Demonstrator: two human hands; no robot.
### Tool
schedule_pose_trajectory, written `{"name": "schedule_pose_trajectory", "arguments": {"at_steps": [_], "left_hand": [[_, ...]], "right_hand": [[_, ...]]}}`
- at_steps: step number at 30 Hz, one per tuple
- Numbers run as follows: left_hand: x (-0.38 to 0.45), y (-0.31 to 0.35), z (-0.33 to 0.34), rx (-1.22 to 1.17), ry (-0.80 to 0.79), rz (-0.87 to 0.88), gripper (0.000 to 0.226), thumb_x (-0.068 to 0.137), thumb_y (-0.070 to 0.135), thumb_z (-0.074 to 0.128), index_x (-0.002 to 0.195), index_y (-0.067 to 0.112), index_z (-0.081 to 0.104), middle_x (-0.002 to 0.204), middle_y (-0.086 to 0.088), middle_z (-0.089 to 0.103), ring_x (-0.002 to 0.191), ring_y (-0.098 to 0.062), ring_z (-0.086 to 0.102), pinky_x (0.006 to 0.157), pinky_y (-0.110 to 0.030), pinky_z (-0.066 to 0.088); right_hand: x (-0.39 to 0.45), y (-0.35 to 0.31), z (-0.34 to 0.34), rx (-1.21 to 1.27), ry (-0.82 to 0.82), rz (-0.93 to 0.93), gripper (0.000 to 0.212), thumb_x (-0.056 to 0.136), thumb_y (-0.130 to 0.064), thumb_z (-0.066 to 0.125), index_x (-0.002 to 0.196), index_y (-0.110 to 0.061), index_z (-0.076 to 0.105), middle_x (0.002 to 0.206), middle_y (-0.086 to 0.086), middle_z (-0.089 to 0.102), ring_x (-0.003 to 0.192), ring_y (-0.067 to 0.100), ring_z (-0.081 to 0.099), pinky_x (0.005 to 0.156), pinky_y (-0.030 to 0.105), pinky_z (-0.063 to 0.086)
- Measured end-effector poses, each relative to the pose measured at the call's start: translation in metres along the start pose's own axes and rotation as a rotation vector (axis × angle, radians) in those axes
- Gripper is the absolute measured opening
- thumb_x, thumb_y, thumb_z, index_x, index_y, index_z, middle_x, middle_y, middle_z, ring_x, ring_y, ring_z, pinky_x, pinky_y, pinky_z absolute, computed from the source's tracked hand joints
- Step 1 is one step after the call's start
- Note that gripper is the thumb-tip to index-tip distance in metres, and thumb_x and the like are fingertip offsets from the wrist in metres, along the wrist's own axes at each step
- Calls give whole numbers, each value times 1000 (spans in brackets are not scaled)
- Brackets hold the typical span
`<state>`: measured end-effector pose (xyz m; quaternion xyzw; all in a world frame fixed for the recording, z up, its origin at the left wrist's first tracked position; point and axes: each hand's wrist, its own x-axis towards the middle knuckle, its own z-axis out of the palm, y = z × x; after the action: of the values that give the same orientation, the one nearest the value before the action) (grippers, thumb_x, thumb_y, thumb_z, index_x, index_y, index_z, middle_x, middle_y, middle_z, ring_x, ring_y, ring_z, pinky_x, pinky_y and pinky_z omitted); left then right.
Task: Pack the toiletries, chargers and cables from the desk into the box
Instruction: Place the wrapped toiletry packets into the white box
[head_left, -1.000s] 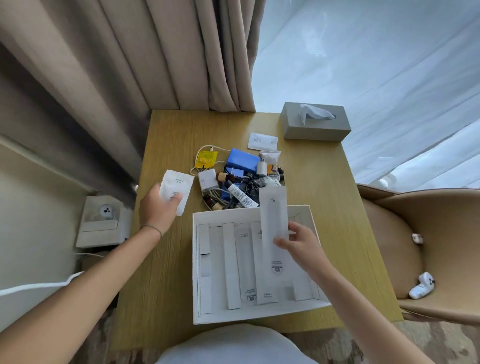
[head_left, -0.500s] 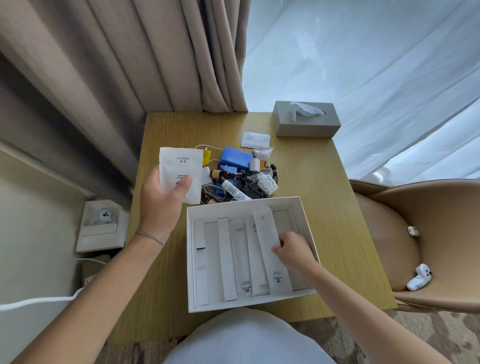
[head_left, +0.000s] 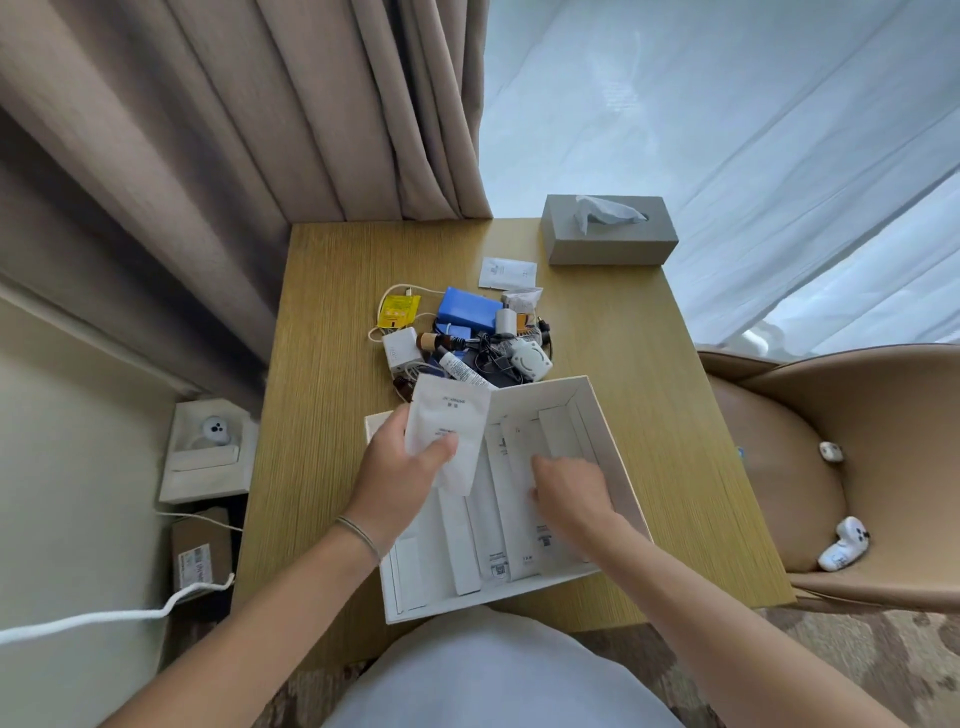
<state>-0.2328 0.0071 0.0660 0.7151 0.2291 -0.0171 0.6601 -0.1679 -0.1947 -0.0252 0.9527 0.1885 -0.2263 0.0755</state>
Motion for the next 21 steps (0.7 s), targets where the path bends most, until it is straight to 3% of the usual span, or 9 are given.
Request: {"name": "schedule_pose_trajectory", "arguments": {"at_steps": [3,7,10,13,15,18,21], "left_hand": [[-2,-14,9,40,-23,-82,20,91,9,67,105,22,67,100,3,75,94,-14,71,78,-29,56],[-2,-33,20,105,-70,-164,24,87,9,71,102,25,63,100,4,73,95,-17,70,72,-24,53],[0,-47,29,198,-91,-210,47,83,5,75,118,26,53,110,3,68,99,-18,67,75,-27,54],[3,-58,35,281,-109,-226,73,81,5,77,138,31,39,119,1,61,104,-22,63,76,-28,54],[6,-63,40,327,-100,-222,67,82,6,76,134,31,42,117,-1,62,100,-22,64,71,-26,54],[11,-68,45,397,-73,-225,39,86,8,72,110,31,50,102,-1,68,85,-15,68,59,-29,60],[18,-73,46,496,-72,-191,26,85,11,71,90,29,53,96,-1,70,86,-21,69,69,-39,62]], "right_hand": [[4,0,8,20,22,-70,24,95,-17,57,117,-12,48,78,4,57,67,30,57,52,32,37],[6,2,14,47,31,-114,38,90,-24,59,125,-15,46,69,-1,47,62,28,51,49,31,37],[6,0,14,78,40,-151,55,88,-36,59,136,-19,38,63,-4,45,60,26,54,44,28,32],[5,-2,15,26,47,-162,48,88,-23,58,133,-15,41,63,-2,40,58,26,49,43,29,26],[6,0,15,12,37,-147,42,89,-21,57,127,-14,44,65,-1,42,61,28,50,44,30,27],[5,2,14,45,11,-128,38,90,-23,58,125,-14,46,84,4,62,73,30,62,53,32,37],[4,3,13,129,8,-105,37,91,-21,56,126,-14,47,94,7,68,81,31,66,56,33,41]]}}
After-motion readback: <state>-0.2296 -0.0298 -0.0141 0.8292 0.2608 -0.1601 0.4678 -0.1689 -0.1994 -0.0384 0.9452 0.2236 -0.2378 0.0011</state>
